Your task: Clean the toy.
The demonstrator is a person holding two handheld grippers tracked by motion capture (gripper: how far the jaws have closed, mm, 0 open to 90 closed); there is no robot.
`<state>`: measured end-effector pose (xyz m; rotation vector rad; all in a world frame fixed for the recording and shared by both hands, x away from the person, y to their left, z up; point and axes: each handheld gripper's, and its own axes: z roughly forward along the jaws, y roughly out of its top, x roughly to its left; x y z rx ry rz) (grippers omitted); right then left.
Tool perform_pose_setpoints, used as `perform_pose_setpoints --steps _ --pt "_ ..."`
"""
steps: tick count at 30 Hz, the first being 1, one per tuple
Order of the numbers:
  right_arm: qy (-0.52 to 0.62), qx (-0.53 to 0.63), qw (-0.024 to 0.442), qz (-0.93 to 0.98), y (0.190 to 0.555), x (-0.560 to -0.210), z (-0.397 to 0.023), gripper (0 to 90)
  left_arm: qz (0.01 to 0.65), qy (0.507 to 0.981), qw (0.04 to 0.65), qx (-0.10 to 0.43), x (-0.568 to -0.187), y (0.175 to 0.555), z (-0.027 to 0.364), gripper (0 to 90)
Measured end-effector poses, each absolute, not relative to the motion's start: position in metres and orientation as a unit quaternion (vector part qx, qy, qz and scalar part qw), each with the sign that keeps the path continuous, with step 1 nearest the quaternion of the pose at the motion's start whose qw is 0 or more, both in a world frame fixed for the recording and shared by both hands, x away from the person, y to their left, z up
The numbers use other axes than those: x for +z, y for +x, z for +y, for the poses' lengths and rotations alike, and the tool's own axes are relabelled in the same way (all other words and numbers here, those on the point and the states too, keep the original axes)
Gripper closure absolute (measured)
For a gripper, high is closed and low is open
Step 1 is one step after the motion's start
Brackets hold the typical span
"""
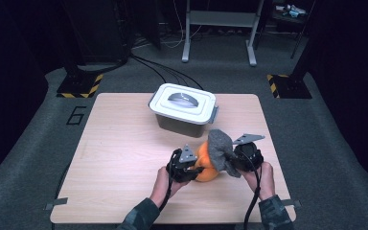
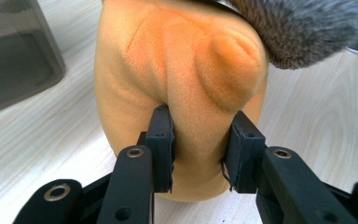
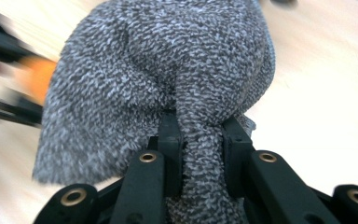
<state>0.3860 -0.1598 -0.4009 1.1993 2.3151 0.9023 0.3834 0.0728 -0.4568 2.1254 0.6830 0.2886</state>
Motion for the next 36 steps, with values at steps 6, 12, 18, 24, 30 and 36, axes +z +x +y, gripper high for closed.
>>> perform_pose_setpoints --steps 6,12,18,24,30,36 --pt "0.381 0.32 0.187 0.847 0.386 -0.392 -0.127 74.0 0.276 0.852 0.429 0.117 -0.457 0.383 0.073 66.8" --pt "0.413 0.306 0.182 0.838 0.396 -0.408 -0.142 73.9 0.279 0.85 0.431 0.114 -0.458 0.384 0.074 66.8" --pt "0.428 0.308 0.189 0.828 0.392 -0.408 -0.156 73.8 0.282 0.849 0.432 0.114 -0.459 0.385 0.075 66.8" --pt "0.378 0.349 0.174 0.84 0.38 -0.392 -0.132 73.4 0.286 0.847 0.433 0.116 -0.459 0.384 0.075 66.8" --pt "0.397 0.322 0.184 0.84 0.389 -0.408 -0.138 73.4 0.289 0.843 0.437 0.118 -0.461 0.384 0.077 66.8" --pt "0.435 0.29 0.201 0.828 0.387 -0.418 -0.165 73.4 0.3 0.837 0.443 0.112 -0.461 0.386 0.084 66.9"
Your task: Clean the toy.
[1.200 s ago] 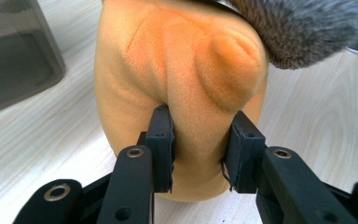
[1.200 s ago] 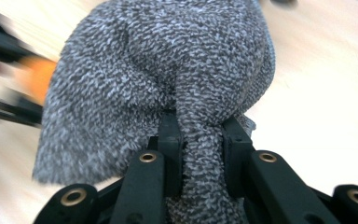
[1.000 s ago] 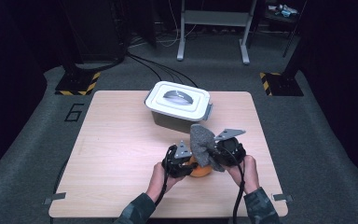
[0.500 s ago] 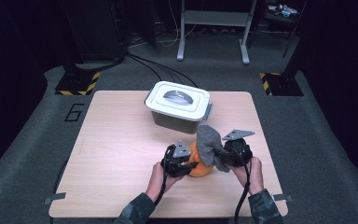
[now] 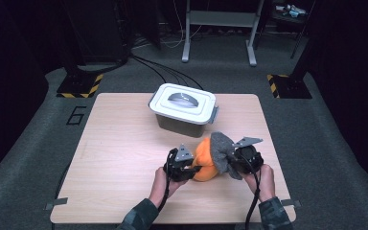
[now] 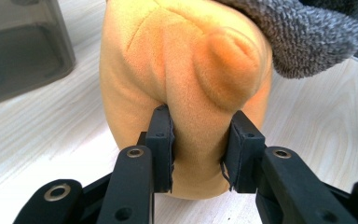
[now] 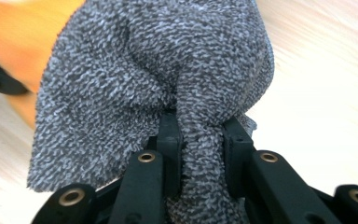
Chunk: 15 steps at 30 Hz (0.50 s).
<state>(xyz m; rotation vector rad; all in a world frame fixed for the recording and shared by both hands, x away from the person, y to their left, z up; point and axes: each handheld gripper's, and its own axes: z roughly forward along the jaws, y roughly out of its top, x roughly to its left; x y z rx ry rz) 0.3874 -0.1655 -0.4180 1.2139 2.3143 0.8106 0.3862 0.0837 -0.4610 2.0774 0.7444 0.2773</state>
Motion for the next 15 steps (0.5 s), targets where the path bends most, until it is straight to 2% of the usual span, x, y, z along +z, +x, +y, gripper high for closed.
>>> perform_pose_setpoints --steps 15 --pt "0.513 0.247 0.219 0.792 0.398 -0.443 -0.21 72.1 0.312 0.831 0.447 0.111 -0.462 0.387 0.092 67.0"
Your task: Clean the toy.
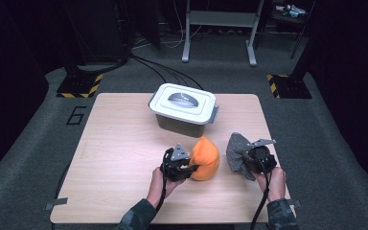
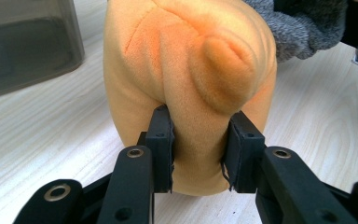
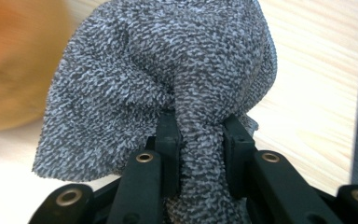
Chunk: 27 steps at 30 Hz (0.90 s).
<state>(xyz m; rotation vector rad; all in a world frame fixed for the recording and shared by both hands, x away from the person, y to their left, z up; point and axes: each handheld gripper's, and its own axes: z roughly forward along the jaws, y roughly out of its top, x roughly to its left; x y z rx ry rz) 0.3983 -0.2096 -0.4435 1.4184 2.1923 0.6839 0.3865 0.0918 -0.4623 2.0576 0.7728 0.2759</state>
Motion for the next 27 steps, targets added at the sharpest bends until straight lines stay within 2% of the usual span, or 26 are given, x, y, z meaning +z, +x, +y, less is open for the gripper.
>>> perform_pose_setpoints --steps 22,24,27 --pt "0.614 0.174 0.232 0.734 0.455 -0.476 -0.264 68.0 0.311 0.832 0.444 0.118 -0.462 0.387 0.093 67.0" --pt "0.618 0.165 0.229 0.734 0.457 -0.479 -0.267 62.1 0.31 0.832 0.445 0.119 -0.462 0.387 0.093 67.0" --pt "0.629 0.168 0.218 0.727 0.459 -0.487 -0.272 41.0 0.311 0.83 0.446 0.122 -0.462 0.387 0.093 67.2"
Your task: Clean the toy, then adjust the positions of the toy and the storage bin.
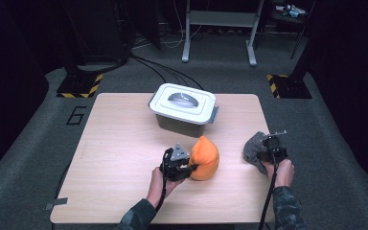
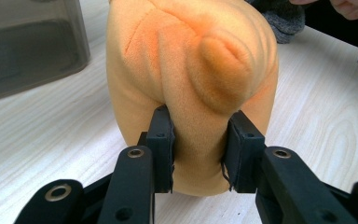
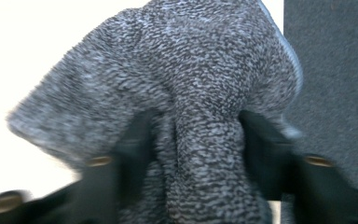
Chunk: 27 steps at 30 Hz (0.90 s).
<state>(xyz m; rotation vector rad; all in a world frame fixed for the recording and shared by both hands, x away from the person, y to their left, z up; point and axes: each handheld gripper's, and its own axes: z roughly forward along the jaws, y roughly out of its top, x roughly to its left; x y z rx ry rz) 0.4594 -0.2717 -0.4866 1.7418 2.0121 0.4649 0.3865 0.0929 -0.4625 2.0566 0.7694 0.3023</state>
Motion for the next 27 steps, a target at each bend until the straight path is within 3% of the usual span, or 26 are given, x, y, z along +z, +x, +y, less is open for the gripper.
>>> perform_pose_setpoints --steps 2,5,12,27 --pt "0.63 0.191 0.209 0.723 0.456 -0.487 -0.275 25.7 0.313 0.828 0.448 0.126 -0.462 0.386 0.093 67.7" --pt "0.619 0.217 0.223 0.721 0.445 -0.478 -0.276 14.3 0.313 0.826 0.452 0.129 -0.463 0.385 0.094 68.6" --pt "0.595 0.281 0.228 0.717 0.405 -0.459 -0.272 7.8 0.312 0.823 0.457 0.13 -0.463 0.385 0.096 69.0" --pt "0.597 0.298 0.226 0.709 0.362 -0.492 -0.274 0.1 0.307 0.812 0.473 0.15 -0.45 0.38 0.106 71.8"
